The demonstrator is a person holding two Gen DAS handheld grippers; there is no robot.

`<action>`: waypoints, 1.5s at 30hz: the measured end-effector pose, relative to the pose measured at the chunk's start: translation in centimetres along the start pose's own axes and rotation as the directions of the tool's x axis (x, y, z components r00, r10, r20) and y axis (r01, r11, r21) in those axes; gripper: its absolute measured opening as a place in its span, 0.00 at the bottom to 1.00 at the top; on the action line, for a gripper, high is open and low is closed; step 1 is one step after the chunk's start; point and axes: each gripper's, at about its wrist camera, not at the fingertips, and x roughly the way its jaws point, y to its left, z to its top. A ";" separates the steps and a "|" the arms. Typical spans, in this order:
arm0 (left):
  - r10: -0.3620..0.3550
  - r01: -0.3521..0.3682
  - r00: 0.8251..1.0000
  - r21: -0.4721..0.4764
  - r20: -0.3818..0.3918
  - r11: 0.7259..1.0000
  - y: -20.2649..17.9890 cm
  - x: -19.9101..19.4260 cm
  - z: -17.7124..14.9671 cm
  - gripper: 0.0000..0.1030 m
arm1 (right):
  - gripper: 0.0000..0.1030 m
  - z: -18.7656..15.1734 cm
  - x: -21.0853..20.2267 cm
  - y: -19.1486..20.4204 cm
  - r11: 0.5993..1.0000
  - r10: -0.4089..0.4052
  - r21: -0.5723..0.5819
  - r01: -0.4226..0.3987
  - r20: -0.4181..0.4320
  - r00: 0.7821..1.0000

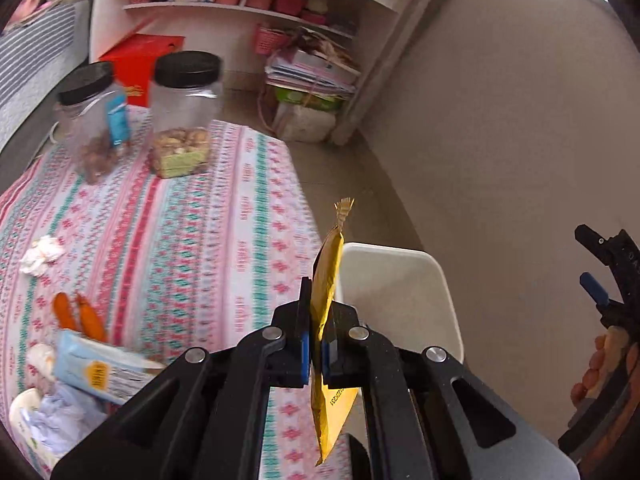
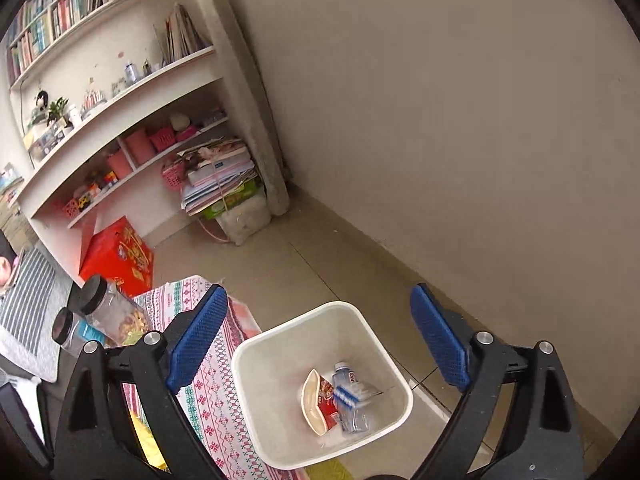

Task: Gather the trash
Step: 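Drop the blue-and-white box into the bin with the right tool while the left tool holds the packet, then grasp the white plastic bag with the left tool while the right tool grasps the milk carton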

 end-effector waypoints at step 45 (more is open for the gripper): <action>0.356 -0.358 0.930 0.009 0.096 0.934 1.4 0.5 1.8 0.93 | 0.93 -4.2 1.0 10.2 0.945 -0.090 -0.315 0.085 -0.002 0.996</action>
